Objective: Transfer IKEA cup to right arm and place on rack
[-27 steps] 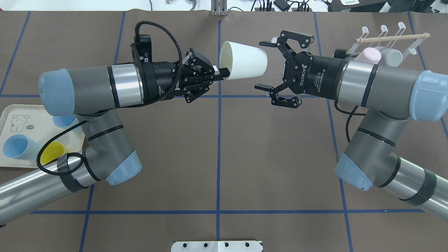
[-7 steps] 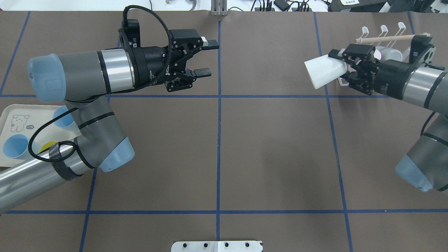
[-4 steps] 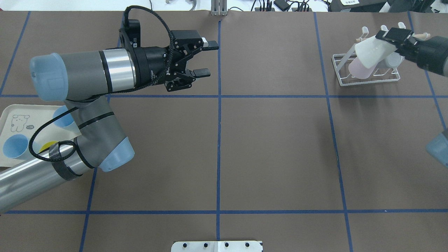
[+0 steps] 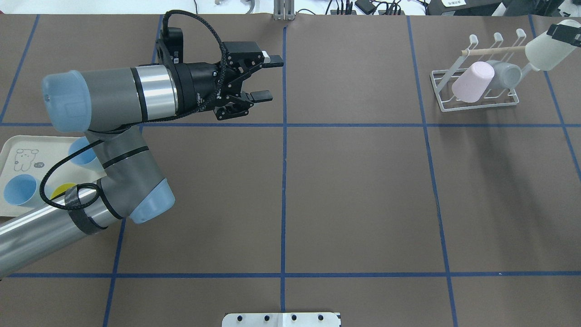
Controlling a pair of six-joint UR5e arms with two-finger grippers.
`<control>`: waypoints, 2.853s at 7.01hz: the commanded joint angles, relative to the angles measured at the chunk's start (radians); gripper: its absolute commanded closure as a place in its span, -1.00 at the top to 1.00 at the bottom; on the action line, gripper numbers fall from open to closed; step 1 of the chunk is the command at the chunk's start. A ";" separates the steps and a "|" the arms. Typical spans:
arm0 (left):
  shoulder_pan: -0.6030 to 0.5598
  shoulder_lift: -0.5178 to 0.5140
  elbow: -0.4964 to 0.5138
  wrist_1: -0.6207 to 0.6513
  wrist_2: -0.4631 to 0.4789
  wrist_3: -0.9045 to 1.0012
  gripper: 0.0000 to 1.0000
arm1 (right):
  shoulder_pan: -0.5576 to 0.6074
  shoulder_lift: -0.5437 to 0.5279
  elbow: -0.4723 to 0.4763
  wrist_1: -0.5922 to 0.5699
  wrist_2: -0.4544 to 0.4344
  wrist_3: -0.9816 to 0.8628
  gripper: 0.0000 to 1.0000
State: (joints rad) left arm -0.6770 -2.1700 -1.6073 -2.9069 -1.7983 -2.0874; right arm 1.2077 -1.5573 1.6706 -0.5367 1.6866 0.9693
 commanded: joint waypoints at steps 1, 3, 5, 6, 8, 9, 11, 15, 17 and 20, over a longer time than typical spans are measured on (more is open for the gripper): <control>0.001 0.001 0.006 0.002 0.002 0.000 0.65 | 0.010 -0.001 -0.061 0.003 0.001 -0.060 -1.00; 0.001 -0.001 0.006 0.005 0.004 0.000 0.65 | 0.009 -0.001 -0.091 0.004 0.002 -0.061 -1.00; 0.001 -0.001 0.006 0.005 0.004 0.000 0.65 | 0.007 0.013 -0.112 0.004 0.002 -0.061 -1.00; 0.001 -0.001 0.006 0.005 0.004 0.000 0.65 | 0.007 0.035 -0.118 0.004 0.001 -0.061 -1.00; 0.001 -0.001 0.004 0.005 0.004 0.000 0.65 | 0.006 0.046 -0.135 0.004 0.001 -0.055 -1.00; -0.001 -0.001 0.003 0.005 0.004 0.000 0.65 | 0.003 0.054 -0.159 0.006 0.001 -0.054 -1.00; -0.001 -0.001 0.001 0.005 0.004 0.000 0.65 | 0.003 0.054 -0.169 0.006 0.002 -0.050 -1.00; -0.003 -0.001 0.001 0.005 0.004 0.000 0.65 | -0.028 0.066 -0.178 0.006 0.001 -0.049 -0.51; -0.001 -0.001 0.003 0.005 0.004 0.000 0.65 | -0.028 0.092 -0.221 0.027 0.001 -0.049 0.99; -0.004 -0.001 0.001 0.005 0.002 0.001 0.65 | -0.028 0.092 -0.236 0.101 0.005 -0.006 1.00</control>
State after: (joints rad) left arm -0.6795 -2.1706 -1.6055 -2.9023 -1.7958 -2.0875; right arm 1.1790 -1.4650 1.4291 -0.4491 1.6884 0.9382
